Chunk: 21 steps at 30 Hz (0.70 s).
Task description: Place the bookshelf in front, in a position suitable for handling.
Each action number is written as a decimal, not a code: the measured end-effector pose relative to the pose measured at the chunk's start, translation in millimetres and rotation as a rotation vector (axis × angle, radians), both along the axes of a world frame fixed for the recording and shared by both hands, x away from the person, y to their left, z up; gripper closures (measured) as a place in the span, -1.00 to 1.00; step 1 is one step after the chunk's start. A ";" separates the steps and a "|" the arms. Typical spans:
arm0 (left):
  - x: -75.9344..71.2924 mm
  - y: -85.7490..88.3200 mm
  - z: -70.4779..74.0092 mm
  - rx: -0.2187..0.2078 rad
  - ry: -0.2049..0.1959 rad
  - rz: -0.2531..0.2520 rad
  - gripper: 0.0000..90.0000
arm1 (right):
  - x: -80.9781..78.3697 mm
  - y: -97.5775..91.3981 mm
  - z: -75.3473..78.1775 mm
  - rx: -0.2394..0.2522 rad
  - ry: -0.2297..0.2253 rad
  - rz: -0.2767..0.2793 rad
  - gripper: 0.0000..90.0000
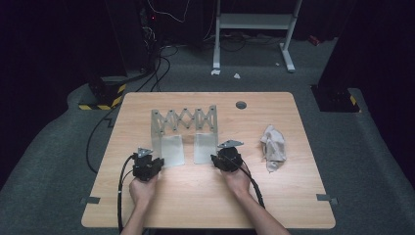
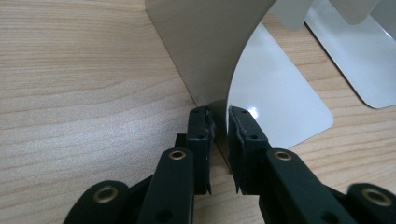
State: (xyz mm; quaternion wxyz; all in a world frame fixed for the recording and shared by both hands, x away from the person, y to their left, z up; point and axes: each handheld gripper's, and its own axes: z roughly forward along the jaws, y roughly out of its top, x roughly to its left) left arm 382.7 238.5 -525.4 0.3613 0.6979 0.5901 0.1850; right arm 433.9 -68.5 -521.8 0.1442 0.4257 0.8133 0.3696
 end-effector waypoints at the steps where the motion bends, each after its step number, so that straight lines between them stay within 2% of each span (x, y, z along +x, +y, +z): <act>1: 0.1 0.3 0.1 -0.001 0.001 -0.001 0.75 | 0.3 -0.1 -0.4 -0.001 0.002 -0.003 0.53; 6: 0.5 1.5 0.2 -0.010 0.006 -0.002 0.76 | 1.9 -2.6 -1.5 -0.018 0.004 -0.002 0.67; 17: 0.2 1.9 0.4 -0.009 0.007 -0.010 0.77 | 1.3 -9.7 -1.5 -0.025 -0.001 -0.017 0.77; 21: 0.5 1.3 0.4 -0.021 0.012 -0.015 0.77 | 0.2 -15.2 -1.3 -0.028 -0.001 -0.026 0.81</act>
